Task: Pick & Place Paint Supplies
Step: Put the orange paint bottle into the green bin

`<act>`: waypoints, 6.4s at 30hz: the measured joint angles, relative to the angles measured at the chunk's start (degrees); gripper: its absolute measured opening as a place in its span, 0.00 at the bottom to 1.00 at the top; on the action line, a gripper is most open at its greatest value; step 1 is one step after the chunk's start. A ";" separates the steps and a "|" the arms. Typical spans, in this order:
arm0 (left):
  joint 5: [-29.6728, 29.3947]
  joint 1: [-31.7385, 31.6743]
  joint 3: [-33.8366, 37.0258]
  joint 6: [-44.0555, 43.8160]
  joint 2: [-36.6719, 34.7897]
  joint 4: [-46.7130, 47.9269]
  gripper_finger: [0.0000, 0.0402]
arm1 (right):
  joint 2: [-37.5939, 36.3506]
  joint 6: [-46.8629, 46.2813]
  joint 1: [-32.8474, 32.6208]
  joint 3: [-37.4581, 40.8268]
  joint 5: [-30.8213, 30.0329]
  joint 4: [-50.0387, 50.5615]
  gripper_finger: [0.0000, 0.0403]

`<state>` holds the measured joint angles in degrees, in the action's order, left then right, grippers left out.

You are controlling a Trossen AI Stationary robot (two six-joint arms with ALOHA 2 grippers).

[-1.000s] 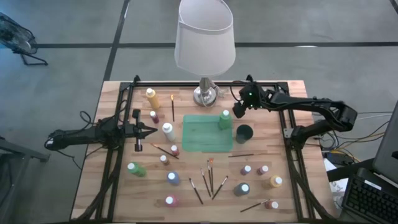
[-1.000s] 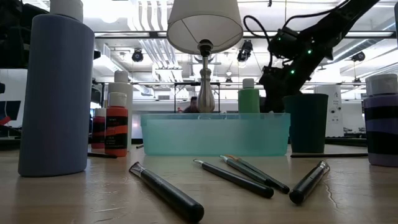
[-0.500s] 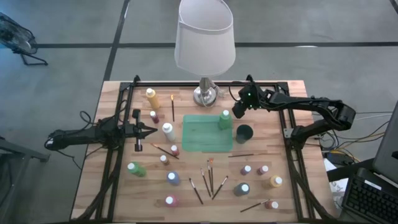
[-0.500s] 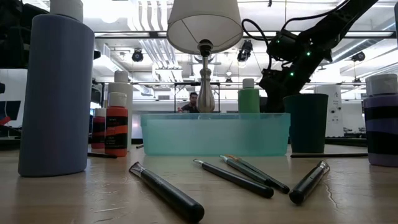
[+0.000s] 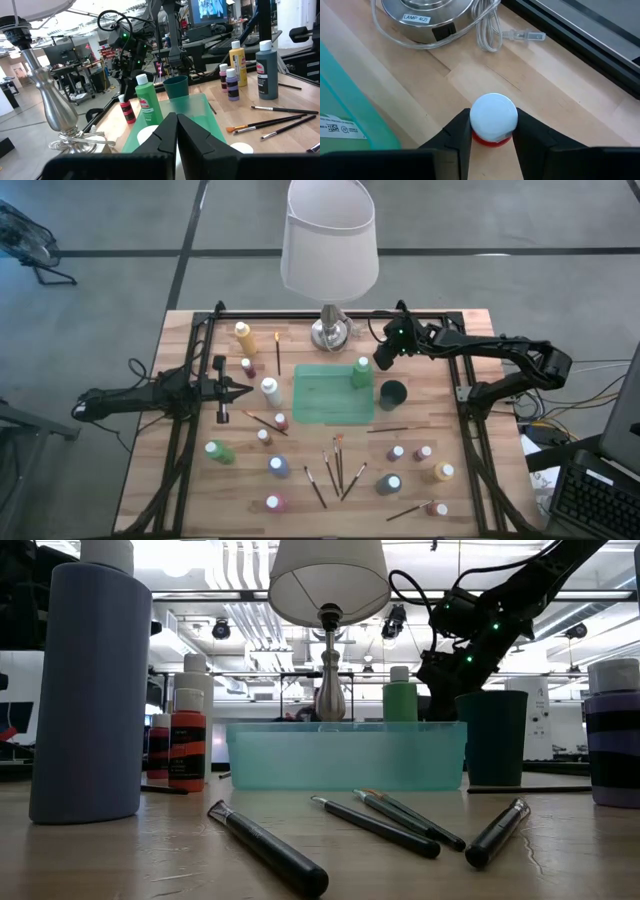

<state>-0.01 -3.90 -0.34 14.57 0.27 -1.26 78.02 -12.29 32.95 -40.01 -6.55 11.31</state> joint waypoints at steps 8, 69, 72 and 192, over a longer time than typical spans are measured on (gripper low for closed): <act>-0.02 0.00 0.00 0.00 0.00 0.00 0.04 | -0.98 -0.81 -0.04 0.00 0.00 0.26 0.27; 0.00 0.00 0.00 0.00 -0.02 0.00 0.04 | 4.42 -0.96 -27.41 -46.01 -1.02 28.17 0.27; 0.00 0.00 0.00 0.00 0.00 0.00 0.04 | 6.86 -3.16 -27.68 -46.00 -1.47 28.23 0.27; 0.22 -0.01 0.00 0.00 0.37 -0.08 0.04 | 60.75 -105.23 -35.79 -79.65 -38.42 77.89 0.27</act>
<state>0.21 -3.91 -0.34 14.57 0.64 -1.33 138.77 -117.53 -2.84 -119.66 -44.96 89.20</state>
